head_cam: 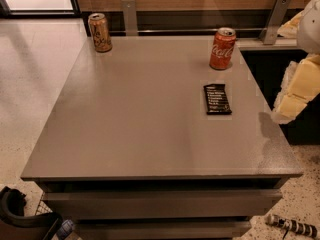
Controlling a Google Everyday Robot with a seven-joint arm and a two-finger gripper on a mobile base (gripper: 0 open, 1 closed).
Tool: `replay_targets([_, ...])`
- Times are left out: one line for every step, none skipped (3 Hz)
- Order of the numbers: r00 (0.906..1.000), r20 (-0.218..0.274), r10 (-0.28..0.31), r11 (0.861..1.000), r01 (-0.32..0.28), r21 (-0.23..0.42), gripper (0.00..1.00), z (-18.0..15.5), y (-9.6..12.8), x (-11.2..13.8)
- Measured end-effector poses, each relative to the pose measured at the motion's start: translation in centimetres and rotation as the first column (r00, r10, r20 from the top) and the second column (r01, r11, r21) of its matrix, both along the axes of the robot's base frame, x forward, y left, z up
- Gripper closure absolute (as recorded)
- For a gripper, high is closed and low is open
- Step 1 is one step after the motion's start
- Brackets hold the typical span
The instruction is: Move rxbar chocolate near orange can
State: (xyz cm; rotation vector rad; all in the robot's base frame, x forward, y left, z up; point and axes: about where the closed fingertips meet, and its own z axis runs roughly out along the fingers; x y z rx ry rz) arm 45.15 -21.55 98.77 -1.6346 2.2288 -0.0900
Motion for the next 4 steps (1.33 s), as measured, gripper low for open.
replay_targets([0.9908,-0.068,-0.117,0.987,0.124,0.098,0.0,-1.5,-0.1,3.1])
replay_targets([0.9596,-0.142,-0.243,0.954,0.263,0.144,0.0,-2.9,0.5,4.8])
replay_targets([0.8977,-0.213,-0.385,0.902,0.415,0.118,0.0,-4.4,0.4,6.8])
replay_targets([0.7725,-0.275,-0.572,0.797,0.603,0.035,0.0,-6.3,-2.0,9.3])
